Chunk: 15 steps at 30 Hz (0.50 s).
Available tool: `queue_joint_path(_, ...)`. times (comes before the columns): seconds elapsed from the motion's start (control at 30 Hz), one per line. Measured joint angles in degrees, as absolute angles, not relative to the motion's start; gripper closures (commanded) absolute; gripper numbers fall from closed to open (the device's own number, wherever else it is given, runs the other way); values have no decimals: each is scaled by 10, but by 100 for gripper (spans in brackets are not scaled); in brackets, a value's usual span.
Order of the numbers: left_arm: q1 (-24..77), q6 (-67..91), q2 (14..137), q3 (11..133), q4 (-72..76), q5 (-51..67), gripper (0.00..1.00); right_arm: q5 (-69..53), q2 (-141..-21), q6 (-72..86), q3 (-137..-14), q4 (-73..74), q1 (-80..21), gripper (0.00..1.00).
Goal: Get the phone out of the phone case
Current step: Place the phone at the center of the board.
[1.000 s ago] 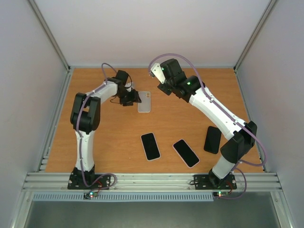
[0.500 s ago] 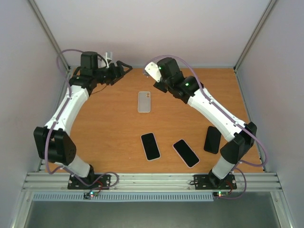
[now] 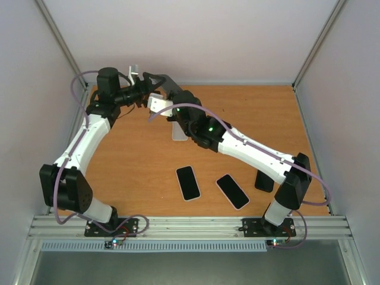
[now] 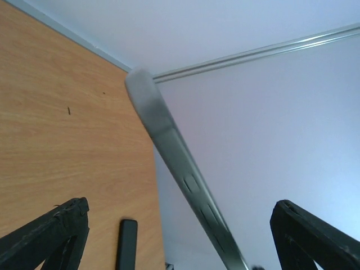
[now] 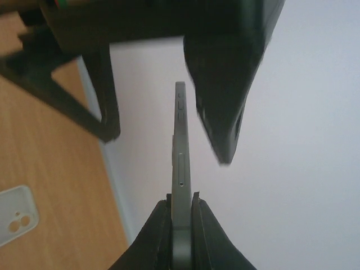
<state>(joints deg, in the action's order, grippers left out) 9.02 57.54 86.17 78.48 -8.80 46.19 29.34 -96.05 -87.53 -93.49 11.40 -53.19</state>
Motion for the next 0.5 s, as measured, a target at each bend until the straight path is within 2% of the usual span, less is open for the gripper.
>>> queue_joint_path(0.07,90,602,859,776,-69,467,21,303,-961,-908,-923,68,-548,99)
queue_joint_path(0.23,87,652,847,751,-20,474,49,324,-969,-995,-885,-45,-571,99)
queue_joint_path(0.43,75,705,843,724,25,476,77,335,-999,-1086,-847,-159,-579,99)
queue_joint_path(0.5,71,719,843,719,36,475,83,336,-1003,-1106,-838,-182,-580,99)
